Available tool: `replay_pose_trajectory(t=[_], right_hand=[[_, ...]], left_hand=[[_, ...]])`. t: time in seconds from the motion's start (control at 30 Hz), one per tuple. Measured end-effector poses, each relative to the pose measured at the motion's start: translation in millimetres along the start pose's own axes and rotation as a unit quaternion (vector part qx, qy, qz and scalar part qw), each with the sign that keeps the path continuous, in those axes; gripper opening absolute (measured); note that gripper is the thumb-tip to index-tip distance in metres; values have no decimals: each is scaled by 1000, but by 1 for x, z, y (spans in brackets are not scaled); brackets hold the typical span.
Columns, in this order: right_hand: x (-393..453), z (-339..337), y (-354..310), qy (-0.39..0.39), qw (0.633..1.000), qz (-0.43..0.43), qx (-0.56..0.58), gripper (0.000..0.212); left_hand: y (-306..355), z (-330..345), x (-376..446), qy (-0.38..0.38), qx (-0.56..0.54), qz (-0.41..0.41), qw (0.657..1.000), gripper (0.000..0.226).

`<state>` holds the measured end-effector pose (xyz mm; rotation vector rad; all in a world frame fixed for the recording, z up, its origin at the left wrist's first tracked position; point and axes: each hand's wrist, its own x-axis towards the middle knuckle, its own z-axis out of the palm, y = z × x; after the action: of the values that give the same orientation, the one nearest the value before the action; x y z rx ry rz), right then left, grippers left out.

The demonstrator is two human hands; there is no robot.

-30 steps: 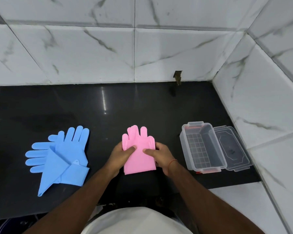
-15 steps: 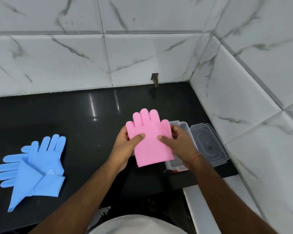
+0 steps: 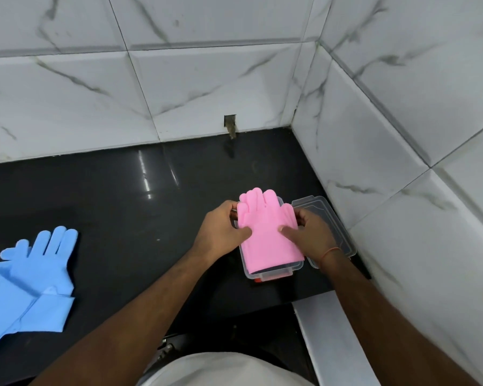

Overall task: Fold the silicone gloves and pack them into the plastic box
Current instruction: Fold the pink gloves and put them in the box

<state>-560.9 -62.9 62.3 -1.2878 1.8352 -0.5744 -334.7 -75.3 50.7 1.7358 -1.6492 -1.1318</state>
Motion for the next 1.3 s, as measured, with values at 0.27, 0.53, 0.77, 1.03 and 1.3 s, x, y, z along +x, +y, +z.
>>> replay_pose_trajectory(t=[0.27,0.53,0.77,1.03,1.3], right_hand=[[-7,15,6,50,971,-62,-225,54],[-9,15,6,20,943,-83,-322,67],[-10,13,5,21,924,-99,-368,81],[-2,10,-3,7,901,-173,-398,64],[7,19,5,-21,864,-195,-464,60]], left_hand=[[1,6,-5,-1,102,-11,995,50],[3,1,-6,-19,170,-4,985,72],[-3,1,-5,-29,194,12,980,80],[-5,-1,-5,-45,248,38,967,65],[-1,1,-8,-78,340,37,936,60]])
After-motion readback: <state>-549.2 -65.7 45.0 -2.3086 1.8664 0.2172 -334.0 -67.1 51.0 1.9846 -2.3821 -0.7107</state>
